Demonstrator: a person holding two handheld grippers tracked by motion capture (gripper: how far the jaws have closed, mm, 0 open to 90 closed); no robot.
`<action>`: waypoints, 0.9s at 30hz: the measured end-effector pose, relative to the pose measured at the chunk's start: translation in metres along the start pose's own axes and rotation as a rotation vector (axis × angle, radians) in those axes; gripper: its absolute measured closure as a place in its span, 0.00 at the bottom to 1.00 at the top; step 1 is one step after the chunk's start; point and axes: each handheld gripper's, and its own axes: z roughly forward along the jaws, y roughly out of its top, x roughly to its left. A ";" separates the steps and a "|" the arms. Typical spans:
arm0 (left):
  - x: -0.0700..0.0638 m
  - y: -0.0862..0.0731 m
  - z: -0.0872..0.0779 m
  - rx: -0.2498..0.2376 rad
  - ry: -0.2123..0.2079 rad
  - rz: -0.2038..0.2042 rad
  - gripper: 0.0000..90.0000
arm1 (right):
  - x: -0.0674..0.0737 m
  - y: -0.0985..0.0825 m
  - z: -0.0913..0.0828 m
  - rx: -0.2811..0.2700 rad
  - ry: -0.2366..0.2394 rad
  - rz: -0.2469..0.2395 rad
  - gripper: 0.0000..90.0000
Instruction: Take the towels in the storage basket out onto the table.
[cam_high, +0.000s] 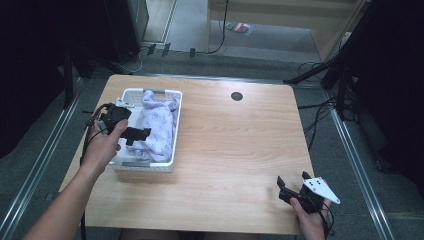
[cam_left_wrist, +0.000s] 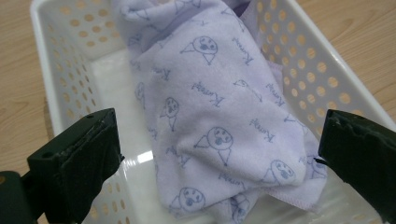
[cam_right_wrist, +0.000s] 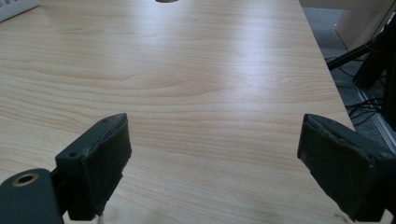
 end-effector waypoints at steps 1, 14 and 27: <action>0.000 0.000 0.000 0.000 0.000 0.000 0.00 | 0.000 0.000 0.000 0.000 0.000 0.000 0.11; 0.003 0.017 0.051 0.207 -0.044 -0.067 0.00 | 0.000 0.000 0.000 0.006 0.003 -0.004 0.11; -0.009 0.022 0.089 0.368 -0.038 -0.116 0.00 | -0.001 0.000 0.001 0.010 0.006 0.000 0.11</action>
